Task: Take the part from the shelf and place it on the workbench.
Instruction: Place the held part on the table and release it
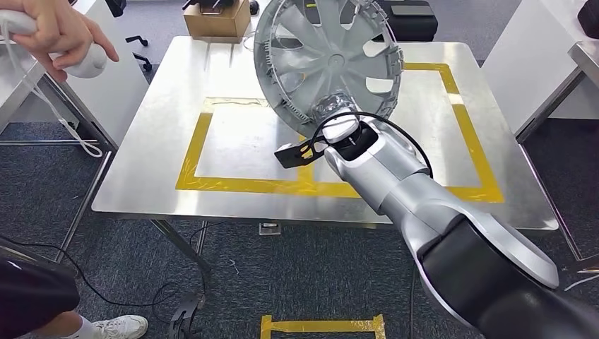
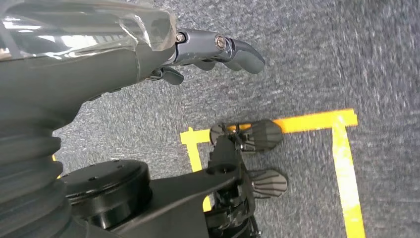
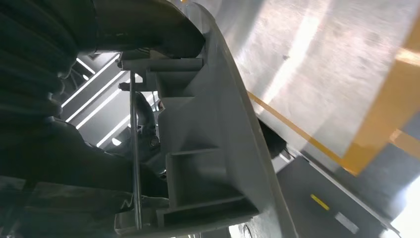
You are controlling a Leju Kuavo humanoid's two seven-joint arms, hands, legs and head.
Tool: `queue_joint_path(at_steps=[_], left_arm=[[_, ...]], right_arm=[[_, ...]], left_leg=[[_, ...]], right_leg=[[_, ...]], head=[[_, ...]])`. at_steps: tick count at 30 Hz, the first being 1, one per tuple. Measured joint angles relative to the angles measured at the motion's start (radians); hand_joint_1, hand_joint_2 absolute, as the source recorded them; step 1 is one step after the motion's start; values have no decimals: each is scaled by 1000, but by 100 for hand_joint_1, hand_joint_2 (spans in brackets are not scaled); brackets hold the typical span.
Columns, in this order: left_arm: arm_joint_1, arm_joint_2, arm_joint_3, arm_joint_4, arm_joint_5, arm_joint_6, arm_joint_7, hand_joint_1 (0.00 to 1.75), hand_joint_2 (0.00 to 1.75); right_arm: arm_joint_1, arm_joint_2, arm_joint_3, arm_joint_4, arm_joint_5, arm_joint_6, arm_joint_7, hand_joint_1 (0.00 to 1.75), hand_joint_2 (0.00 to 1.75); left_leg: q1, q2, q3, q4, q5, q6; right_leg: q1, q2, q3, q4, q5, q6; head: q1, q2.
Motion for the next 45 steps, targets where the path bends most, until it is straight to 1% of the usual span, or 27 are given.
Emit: queue_joint_path(at_steps=[2,3,6,7,8,9,11,12,13,15,17,19,21,22,23,24,26,28,31,33,37,38,39,40,42,44,45], left_arm=[[0,1,0,0,0,0,1,0,175],[0,1,-1,0,0,0,2,0,175],[0,1,-1,0,0,0,2,0,175],[0,1,-1,0,0,0,2,0,175],[0,1,-2,0,0,0,2,0,175],[0,1,-2,0,0,0,2,0,175],[-1,3,-2,0,0,0,2,0,175],[-2,4,-2,0,0,0,2,0,175],[-3,5,-2,0,0,0,2,0,175],[-4,5,-2,0,1,0,3,0,175],[-3,4,-2,0,4,0,3,0,175],[-4,4,-2,0,10,2,2,0,175],[-3,3,-2,0,17,6,-1,0,175],[-2,3,-2,0,19,7,-2,0,175],[0,3,-2,0,20,8,-4,0,175],[2,3,-2,0,20,8,-6,0,175],[4,3,-3,0,20,7,-12,0,175],[4,4,-3,0,20,3,-19,0,175],[4,8,-6,1,19,-1,-23,0,175],[4,11,-8,1,19,-1,-25,0,175],[2,12,-9,2,19,-1,-26,0,175],[3,12,-10,2,19,-1,-26,0,175],[3,12,-10,2,19,-1,-26,0,175],[3,13,-10,2,19,-1,-28,0,175],[2,17,-10,2,19,0,-35,0,175],[1,22,-11,2,19,1,-44,0,175],[1,24,-12,2,20,1,-48,0,175]], right_arm=[[-1,-17,-7,2,3,0,3,175,175],[-2,-22,-10,3,4,0,3,175,175],[-3,-33,-14,4,7,0,3,175,175],[-3,-36,-14,5,7,0,3,175,175],[-2,-38,-14,6,6,0,3,175,175],[-2,-40,-14,7,6,0,3,175,175],[-4,-42,-15,8,7,0,4,175,175],[-5,-43,-15,8,8,0,7,175,175],[-6,-45,-16,8,8,0,11,175,175],[-7,-52,-16,10,11,1,19,175,175],[-6,-64,-17,13,13,0,22,175,175],[-10,-83,-19,16,17,-4,22,175,175],[-14,-110,-20,22,20,-10,24,175,175],[-14,-126,-20,27,20,-13,25,175,175],[-15,-141,-21,32,20,-15,27,175,175],[-15,-157,-24,37,20,-16,28,175,175],[-19,-187,-31,43,21,-17,29,175,175],[-23,-214,-36,47,23,-19,27,175,175],[-23,-247,-39,54,25,-21,18,175,175],[-23,-260,-42,57,25,-21,15,175,175],[-22,-267,-44,61,25,-21,15,175,175],[-21,-269,-44,63,25,-21,15,175,175],[-21,-270,-44,64,25,-21,15,175,175],[-21,-270,-44,65,25,-21,15,175,175],[-22,-273,-45,66,26,-20,15,175,175],[-22,-278,-45,67,28,-19,13,175,175],[-21,-283,-45,68,29,-18,12,175,175]], left_leg=[[3,1,-10,18,-15,-11],[4,2,-26,52,-37,-16],[10,3,-113,237,-118,-30],[11,3,-134,277,-126,-32],[12,3,-140,282,-115,-31],[12,3,-125,246,-87,-29],[9,3,-59,109,-20,-15],[6,4,-30,52,-1,-7],[2,4,-12,16,7,0],[-3,4,-5,1,3,6],[2,4,0,-11,9,13],[7,5,5,-23,16,23],[5,4,4,-24,18,26],[5,1,4,-23,18,26],[5,-1,5,-22,18,26],[5,-4,5,-21,17,25],[5,-8,3,-14,14,20],[0,-9,-2,-4,9,11],[0,-9,-7,0,7,-2],[4,-6,-20,28,-15,-12],[7,2,-129,264,-124,-27],[7,3,-142,287,-124,-25],[5,3,-136,272,-106,-20],[3,3,-113,220,-74,-10],[-8,4,-45,87,-14,21],[-20,6,-7,18,1,44],[-23,7,-2,11,-1,49]], right_leg=[[-6,1,3,-4,3,-11],[-11,1,5,-6,5,-17],[-11,3,6,-6,5,-25],[-11,4,6,-5,5,-25],[-10,5,7,-5,5,-25],[-9,7,8,-5,4,-25],[-7,10,9,-5,4,-25],[-4,12,7,-5,4,-23],[-2,12,4,-5,4,-20],[-1,11,-1,-6,6,-12],[-1,9,-10,5,-2,-4],[-1,6,-48,80,-39,-5],[-3,5,-109,215,-90,-8],[-5,5,-133,265,-103,-5],[-8,5,-141,281,-102,2],[-11,4,-129,255,-86,12],[-17,-1,-63,119,-35,29],[-16,-5,-12,21,-6,27],[-13,-4,-2,5,1,8],[-18,-3,0,3,3,-3],[-14,2,2,3,3,-15],[-11,3,2,3,3,-15],[-7,4,3,3,2,-16],[-3,6,4,3,2,-16],[3,8,6,2,1,-17],[1,8,3,0,2,-14],[1,7,2,-2,4,-12]], head=[[-1,0],[-1,0],[-1,0],[-2,0],[-2,0],[-2,0],[-1,0],[-1,0],[-1,0],[-2,0],[-2,0],[-1,0],[0,0],[0,0],[0,0],[1,0],[1,0],[0,0],[0,0],[-2,0],[-4,0],[-4,0],[-4,0],[-4,0],[-2,0],[-2,0],[-2,0]])
